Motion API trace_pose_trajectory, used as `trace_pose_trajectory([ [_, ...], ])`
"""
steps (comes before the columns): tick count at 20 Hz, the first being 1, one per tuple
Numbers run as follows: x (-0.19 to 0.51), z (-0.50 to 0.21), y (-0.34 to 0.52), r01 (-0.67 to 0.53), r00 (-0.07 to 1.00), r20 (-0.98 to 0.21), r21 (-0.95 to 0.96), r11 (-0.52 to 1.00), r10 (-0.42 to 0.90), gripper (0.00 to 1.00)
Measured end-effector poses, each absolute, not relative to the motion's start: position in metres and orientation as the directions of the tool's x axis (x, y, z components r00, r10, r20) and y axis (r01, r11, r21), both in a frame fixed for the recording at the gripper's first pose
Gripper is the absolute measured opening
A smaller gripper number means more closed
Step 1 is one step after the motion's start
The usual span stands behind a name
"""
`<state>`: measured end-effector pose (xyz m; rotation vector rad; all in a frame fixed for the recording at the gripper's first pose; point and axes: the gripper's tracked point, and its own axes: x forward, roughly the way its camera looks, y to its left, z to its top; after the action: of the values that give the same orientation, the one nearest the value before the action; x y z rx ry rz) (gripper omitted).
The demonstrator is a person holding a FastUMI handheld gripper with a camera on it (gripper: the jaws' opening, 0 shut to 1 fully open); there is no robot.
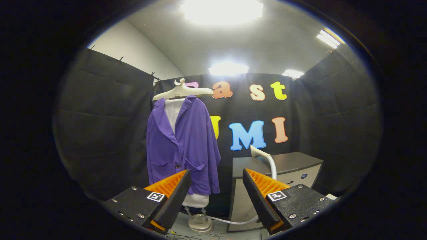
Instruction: Iron the clothes twice with a garment steamer, once on the left side and once on the right side.
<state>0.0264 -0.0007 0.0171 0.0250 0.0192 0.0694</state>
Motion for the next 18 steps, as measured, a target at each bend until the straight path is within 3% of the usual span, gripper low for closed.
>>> trace_pose_trajectory([
  [10,0.085,0.010,-0.078,-0.027,0.988,-0.146,0.158,0.987,0.050,0.95],
  [18,0.221,0.019,-0.162,-0.008,0.986,-0.164,0.117,0.993,0.027,0.96],
])
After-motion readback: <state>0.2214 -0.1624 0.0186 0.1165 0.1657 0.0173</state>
